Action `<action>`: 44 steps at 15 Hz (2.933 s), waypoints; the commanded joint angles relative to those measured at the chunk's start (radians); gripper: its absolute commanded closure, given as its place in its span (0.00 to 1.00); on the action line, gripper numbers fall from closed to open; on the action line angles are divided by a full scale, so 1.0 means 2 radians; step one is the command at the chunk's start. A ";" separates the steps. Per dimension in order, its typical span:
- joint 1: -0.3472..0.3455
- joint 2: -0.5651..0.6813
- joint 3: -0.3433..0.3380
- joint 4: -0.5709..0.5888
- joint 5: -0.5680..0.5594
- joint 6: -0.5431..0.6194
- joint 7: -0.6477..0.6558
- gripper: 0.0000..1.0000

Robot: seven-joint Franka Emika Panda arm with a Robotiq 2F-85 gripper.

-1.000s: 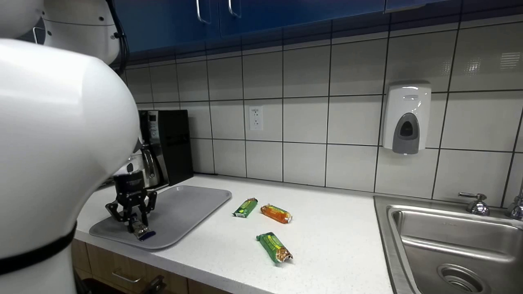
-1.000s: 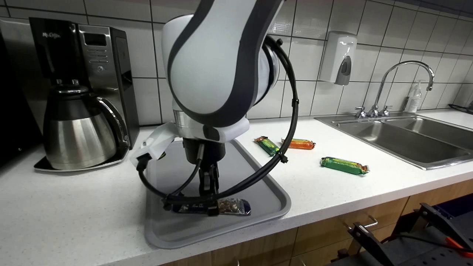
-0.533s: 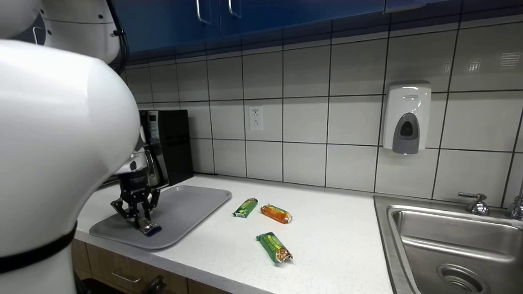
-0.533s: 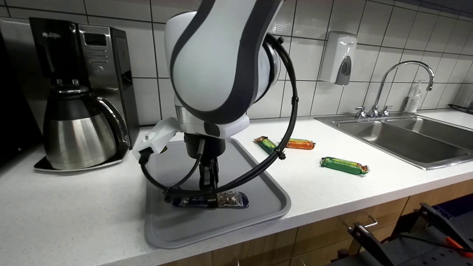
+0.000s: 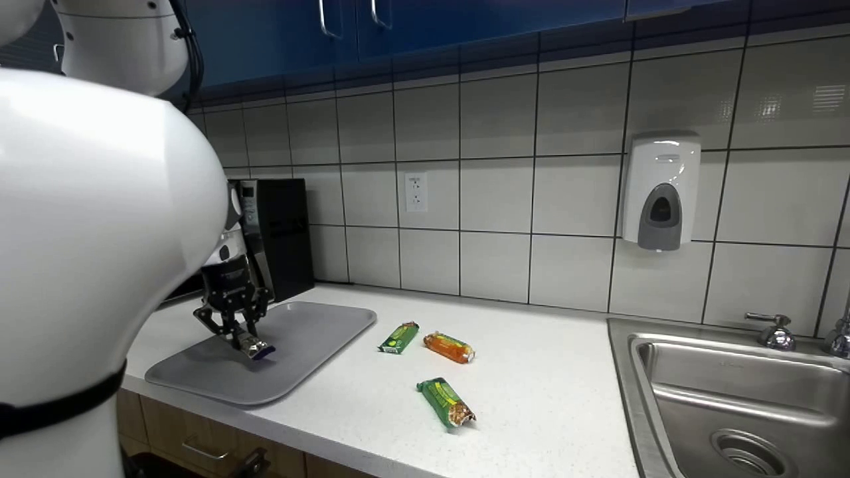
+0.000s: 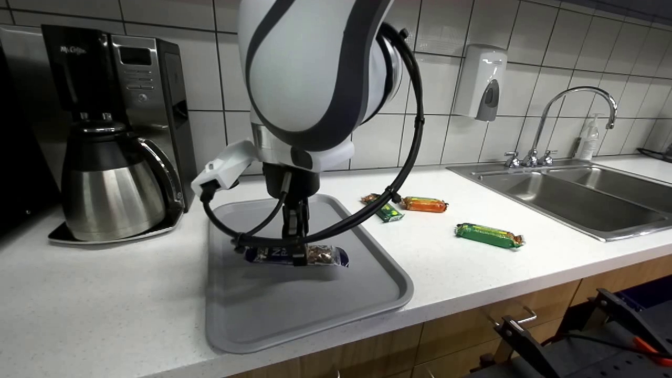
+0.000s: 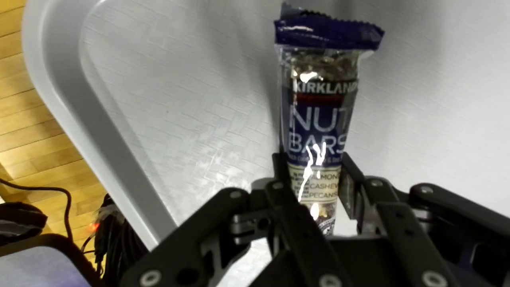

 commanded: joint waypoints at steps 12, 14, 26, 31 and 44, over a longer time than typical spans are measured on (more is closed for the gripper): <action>0.135 -0.034 -0.183 -0.039 -0.002 0.020 0.009 0.92; 0.149 -0.036 -0.204 -0.047 0.000 0.027 0.009 0.92; 0.190 -0.057 -0.304 -0.115 0.004 0.073 0.009 0.92; 0.188 -0.066 -0.334 -0.145 0.005 0.094 0.009 0.92; 0.187 -0.071 -0.382 -0.204 0.028 0.126 0.008 0.92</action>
